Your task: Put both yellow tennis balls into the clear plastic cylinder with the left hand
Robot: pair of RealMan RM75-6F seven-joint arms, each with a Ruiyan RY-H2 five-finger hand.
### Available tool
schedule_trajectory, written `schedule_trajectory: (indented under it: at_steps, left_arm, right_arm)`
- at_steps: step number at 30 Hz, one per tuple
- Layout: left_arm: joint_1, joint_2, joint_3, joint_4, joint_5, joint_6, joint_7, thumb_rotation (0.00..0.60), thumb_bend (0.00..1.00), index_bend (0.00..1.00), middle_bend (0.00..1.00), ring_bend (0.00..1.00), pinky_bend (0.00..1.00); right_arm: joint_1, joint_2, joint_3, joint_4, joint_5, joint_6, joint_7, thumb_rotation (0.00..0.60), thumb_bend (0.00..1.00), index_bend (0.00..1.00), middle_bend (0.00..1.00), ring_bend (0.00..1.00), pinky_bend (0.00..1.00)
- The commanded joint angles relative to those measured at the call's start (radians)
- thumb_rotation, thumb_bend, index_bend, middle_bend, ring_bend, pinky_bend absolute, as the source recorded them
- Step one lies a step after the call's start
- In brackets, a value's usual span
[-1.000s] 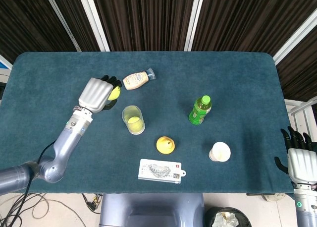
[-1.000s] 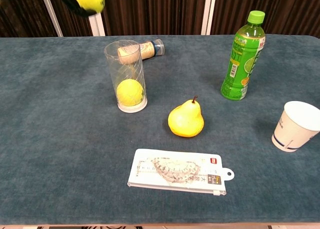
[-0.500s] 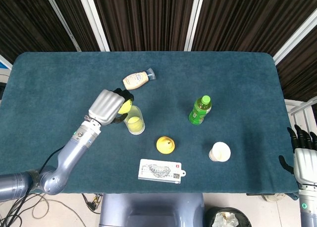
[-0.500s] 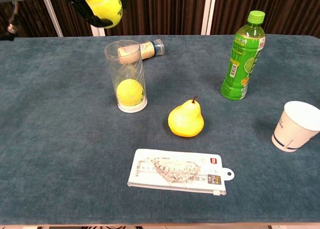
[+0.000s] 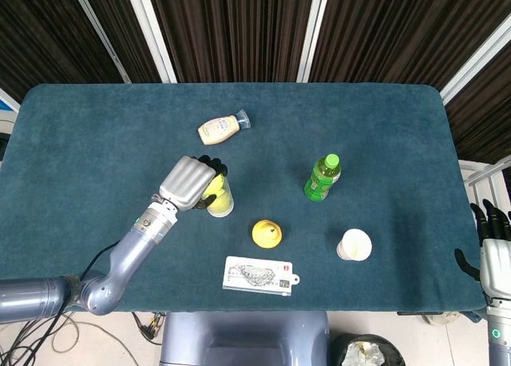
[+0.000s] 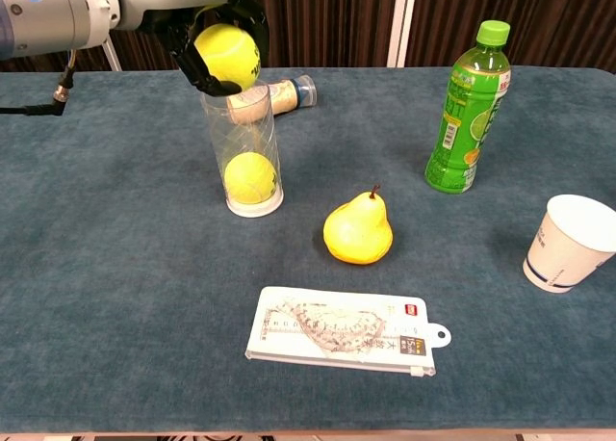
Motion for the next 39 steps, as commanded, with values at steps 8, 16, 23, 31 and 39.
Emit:
schedule_trajectory:
  at_steps: [8,16,23,31,39]
  left_arm:
    - [-0.015,-0.003,0.000,-0.008,-0.019,0.012,-0.001,0.600,0.00,0.28,0.11,0.05,0.26]
    - [-0.012,0.026,-0.016,-0.063,-0.006,0.059,-0.011,0.600,0.00,0.28,0.07,0.01,0.19]
    - [0.076,0.080,0.066,-0.117,0.197,0.288,0.122,0.600,0.00,0.26,0.10,0.02,0.24]
    - [0.295,0.184,0.264,-0.234,0.379,0.496,0.121,0.600,0.00,0.25,0.08,0.02,0.24]
    - [0.480,0.267,0.418,-0.204,0.527,0.593,-0.029,0.600,0.00,0.23,0.07,0.02,0.20]
  right_arm:
    - [-0.006,-0.006,0.014,-0.002,0.011,0.023,-0.005,0.600,0.34,0.12,0.08,0.12,0.09]
    - [-0.008,-0.011,0.020,-0.002,0.016,0.029,-0.004,0.600,0.34,0.12,0.08,0.12,0.09]
    - [-0.008,0.005,0.010,-0.009,0.011,0.011,0.003,0.600,0.34,0.12,0.07,0.12,0.09]
    - [0.005,0.037,-0.026,-0.008,-0.048,-0.025,0.038,0.600,0.34,0.12,0.08,0.12,0.09]
    - [0.023,0.045,-0.061,0.015,-0.110,-0.056,0.058,0.600,0.34,0.12,0.07,0.12,0.09]
